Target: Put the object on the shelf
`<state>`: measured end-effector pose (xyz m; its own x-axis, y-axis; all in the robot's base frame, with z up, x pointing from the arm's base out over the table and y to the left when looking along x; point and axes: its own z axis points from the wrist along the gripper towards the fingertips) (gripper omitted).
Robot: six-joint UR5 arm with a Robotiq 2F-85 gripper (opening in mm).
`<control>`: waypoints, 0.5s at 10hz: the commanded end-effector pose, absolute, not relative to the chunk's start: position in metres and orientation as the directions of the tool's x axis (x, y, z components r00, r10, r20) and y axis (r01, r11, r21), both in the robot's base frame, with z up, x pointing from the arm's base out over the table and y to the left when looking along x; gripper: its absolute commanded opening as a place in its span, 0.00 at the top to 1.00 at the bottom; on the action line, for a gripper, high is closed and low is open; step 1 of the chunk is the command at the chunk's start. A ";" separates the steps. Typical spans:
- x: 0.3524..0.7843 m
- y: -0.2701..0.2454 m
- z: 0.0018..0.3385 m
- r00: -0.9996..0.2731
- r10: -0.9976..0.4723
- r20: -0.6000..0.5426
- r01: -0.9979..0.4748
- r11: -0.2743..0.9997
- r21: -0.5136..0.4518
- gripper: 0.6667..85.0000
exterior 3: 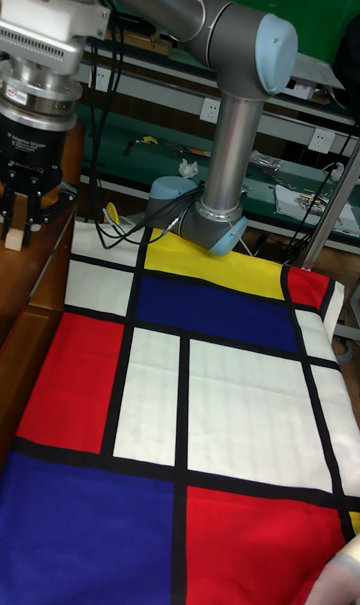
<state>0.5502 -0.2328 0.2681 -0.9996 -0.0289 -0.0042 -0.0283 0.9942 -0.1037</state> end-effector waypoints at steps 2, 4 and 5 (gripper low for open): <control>0.560 -0.226 0.270 -0.999 -0.035 0.000 -0.035 0.993 -0.115 1.00; 0.560 -0.234 0.267 -0.999 -0.048 0.005 -0.048 0.992 -0.118 1.00; 0.557 -0.232 0.267 -0.999 -0.048 0.014 -0.050 0.992 -0.115 1.00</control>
<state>0.5565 -0.2329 0.2677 -0.9992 -0.0400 0.0088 -0.0408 0.9916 -0.1228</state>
